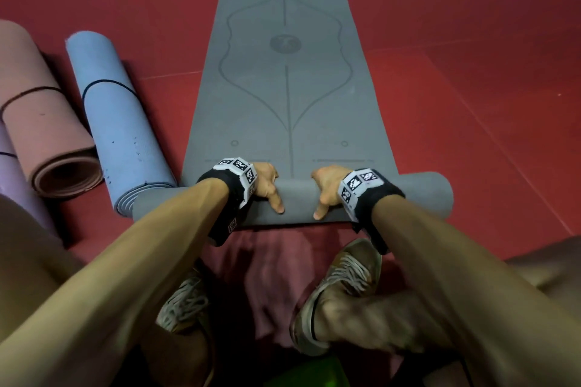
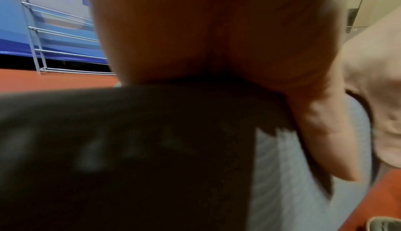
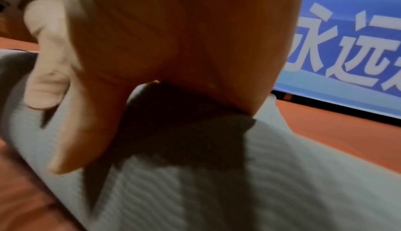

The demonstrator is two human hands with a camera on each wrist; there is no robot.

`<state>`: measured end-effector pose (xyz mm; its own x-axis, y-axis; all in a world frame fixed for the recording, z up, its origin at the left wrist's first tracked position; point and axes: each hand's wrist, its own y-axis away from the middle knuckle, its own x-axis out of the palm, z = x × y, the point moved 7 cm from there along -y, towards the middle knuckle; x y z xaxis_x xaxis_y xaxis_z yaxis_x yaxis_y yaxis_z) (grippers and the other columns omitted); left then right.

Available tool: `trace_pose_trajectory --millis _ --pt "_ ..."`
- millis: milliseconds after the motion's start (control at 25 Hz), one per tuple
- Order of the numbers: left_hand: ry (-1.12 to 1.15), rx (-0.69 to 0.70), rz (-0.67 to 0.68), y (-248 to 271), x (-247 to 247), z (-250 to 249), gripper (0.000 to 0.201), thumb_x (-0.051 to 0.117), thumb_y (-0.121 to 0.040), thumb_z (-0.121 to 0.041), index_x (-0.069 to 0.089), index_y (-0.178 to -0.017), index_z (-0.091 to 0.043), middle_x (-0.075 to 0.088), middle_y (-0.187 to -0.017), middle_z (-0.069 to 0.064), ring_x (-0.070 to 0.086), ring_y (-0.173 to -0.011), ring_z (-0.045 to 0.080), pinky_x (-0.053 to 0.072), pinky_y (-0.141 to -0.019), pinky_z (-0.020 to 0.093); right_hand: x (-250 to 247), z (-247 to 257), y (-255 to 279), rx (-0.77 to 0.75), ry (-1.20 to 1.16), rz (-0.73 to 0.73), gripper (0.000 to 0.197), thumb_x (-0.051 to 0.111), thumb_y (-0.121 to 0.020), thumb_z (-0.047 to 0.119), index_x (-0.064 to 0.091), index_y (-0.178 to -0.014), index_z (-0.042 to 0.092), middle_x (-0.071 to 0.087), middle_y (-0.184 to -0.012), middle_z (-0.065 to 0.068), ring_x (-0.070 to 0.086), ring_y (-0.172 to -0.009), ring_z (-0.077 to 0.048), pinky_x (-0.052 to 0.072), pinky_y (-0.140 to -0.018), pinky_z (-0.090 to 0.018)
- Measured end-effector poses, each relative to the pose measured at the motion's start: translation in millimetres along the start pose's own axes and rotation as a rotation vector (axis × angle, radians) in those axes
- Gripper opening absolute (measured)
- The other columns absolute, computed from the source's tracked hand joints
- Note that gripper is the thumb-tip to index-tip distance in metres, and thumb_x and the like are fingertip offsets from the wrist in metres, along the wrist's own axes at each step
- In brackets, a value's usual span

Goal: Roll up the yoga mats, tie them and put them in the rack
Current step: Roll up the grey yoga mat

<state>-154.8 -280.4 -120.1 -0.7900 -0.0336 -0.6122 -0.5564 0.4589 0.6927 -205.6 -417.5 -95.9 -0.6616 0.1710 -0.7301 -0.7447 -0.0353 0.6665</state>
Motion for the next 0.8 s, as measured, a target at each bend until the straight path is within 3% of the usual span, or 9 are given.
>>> trace_pose_trajectory --millis 80,160,320,400,520,640,720,800 --pt "-0.001 0.016 0.014 -1 5 -2 0.054 0.093 -0.055 -0.034 0.07 -0.098 -0.011 0.074 -0.084 0.0 0.071 -0.084 0.023 0.057 -0.078 0.031 7 -4 -6 0.039 -0.016 -0.008 0.05 0.092 -0.059 0.03 0.067 -0.097 0.009 0.069 -0.097 -0.008 0.067 -0.093 -0.029 0.057 -0.079 -0.036" --pt "-0.038 0.034 0.012 -1 9 -6 0.05 0.092 -0.057 -0.038 0.066 -0.093 -0.014 0.07 -0.081 -0.003 0.068 -0.082 0.022 0.052 -0.072 0.027 14 -10 -8 0.083 -0.091 0.065 0.044 0.09 -0.055 0.027 0.066 -0.088 0.011 0.07 -0.09 -0.006 0.069 -0.085 -0.027 0.06 -0.076 -0.037" --pt "-0.28 0.05 -0.016 -1 14 -9 0.063 0.093 -0.046 -0.049 0.062 -0.09 -0.016 0.068 -0.085 0.003 0.066 -0.081 0.027 0.056 -0.073 0.033 29 -21 -12 0.125 -0.251 0.168 0.078 0.087 -0.037 0.033 0.059 -0.108 0.016 0.066 -0.108 -0.002 0.065 -0.1 -0.026 0.058 -0.089 -0.04" --pt "-0.308 0.02 -0.02 -2 18 -5 0.061 0.093 -0.048 -0.043 0.066 -0.092 -0.011 0.07 -0.085 0.008 0.068 -0.081 0.029 0.059 -0.074 0.037 31 -18 -18 0.106 -0.259 0.176 0.092 0.086 -0.035 0.035 0.057 -0.121 0.016 0.063 -0.117 -0.001 0.063 -0.107 -0.026 0.056 -0.093 -0.04" --pt "-0.147 -0.019 0.022 -8 31 5 0.043 0.091 -0.054 -0.026 0.071 -0.085 -0.004 0.07 -0.077 0.013 0.068 -0.072 0.025 0.057 -0.066 0.038 28 -10 -16 0.049 -0.123 0.131 0.069 0.09 -0.054 0.031 0.065 -0.114 0.008 0.069 -0.11 -0.006 0.066 -0.097 -0.027 0.057 -0.083 -0.035" --pt "0.032 -0.042 0.083 -16 38 18 0.046 0.088 -0.042 -0.025 0.074 -0.081 -0.004 0.07 -0.074 0.013 0.063 -0.062 0.022 0.055 -0.06 0.038 31 -7 -6 0.008 0.053 0.01 0.056 0.09 -0.065 0.03 0.059 -0.108 0.011 0.066 -0.106 -0.008 0.062 -0.099 -0.032 0.046 -0.078 -0.034" --pt "0.093 -0.07 0.142 -24 42 23 0.05 0.087 -0.037 -0.027 0.076 -0.081 -0.006 0.069 -0.073 0.011 0.063 -0.062 0.023 0.054 -0.058 0.039 35 -9 -2 0.021 0.098 -0.055 0.048 0.088 -0.067 0.023 0.06 -0.104 0.011 0.067 -0.101 -0.008 0.063 -0.094 -0.032 0.043 -0.071 -0.033" --pt "0.1 -0.066 0.221 -21 47 19 0.049 0.088 -0.038 -0.028 0.077 -0.081 -0.007 0.069 -0.073 0.01 0.064 -0.064 0.025 0.053 -0.061 0.038 37 -14 -5 0.06 0.017 -0.013 0.039 0.086 -0.059 0.017 0.069 -0.094 0.01 0.071 -0.091 -0.008 0.068 -0.081 -0.029 0.052 -0.061 -0.03"
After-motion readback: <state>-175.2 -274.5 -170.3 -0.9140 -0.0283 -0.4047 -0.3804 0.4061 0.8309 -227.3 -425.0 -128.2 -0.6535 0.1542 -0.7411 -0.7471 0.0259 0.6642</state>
